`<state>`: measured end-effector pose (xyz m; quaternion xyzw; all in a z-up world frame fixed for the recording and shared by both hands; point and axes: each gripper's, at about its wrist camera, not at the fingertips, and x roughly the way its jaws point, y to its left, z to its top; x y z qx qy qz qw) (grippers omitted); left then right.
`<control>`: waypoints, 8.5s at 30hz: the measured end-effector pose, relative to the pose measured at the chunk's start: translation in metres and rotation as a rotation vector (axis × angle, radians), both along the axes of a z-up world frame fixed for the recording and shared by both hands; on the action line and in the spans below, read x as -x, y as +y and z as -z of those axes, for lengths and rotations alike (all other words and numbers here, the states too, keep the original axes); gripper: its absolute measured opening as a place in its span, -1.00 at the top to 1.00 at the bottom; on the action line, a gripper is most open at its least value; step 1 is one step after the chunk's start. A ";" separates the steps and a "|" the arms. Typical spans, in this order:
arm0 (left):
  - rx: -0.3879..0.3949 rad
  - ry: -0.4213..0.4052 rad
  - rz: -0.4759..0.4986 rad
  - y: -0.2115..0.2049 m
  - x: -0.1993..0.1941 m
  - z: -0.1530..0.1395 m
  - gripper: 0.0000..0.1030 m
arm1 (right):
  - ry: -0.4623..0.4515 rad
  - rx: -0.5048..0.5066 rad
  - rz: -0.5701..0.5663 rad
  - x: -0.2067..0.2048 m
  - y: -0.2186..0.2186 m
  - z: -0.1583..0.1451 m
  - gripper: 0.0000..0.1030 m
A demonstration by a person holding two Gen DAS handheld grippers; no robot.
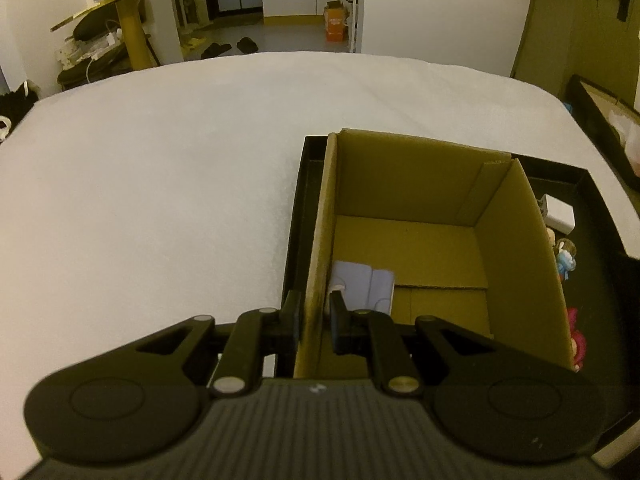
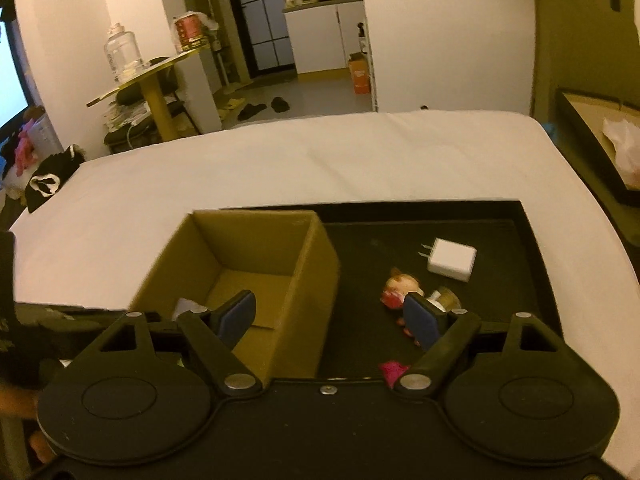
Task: Organize rigid objects
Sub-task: 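Move the right gripper to the pink dinosaur figure and grasp it, then lift the pink dinosaur with the right gripper toward the box, then open the right gripper to drop the pink dinosaur into the box, then move the right gripper to the brown-haired doll figure and grasp it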
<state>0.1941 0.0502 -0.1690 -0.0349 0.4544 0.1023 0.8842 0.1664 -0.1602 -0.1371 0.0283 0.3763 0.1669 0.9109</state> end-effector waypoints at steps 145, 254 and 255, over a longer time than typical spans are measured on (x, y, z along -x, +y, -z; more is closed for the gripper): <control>0.204 -0.004 -0.059 0.029 0.002 0.006 0.77 | -0.152 0.337 -0.323 -0.013 0.126 -0.027 -0.34; -0.208 0.124 -0.062 -0.028 -0.018 0.003 -0.46 | -0.105 0.144 0.012 -0.058 -0.003 0.010 0.31; -0.202 0.119 -0.061 -0.027 -0.018 0.002 -0.46 | -0.090 0.156 -0.002 -0.061 0.003 0.009 0.61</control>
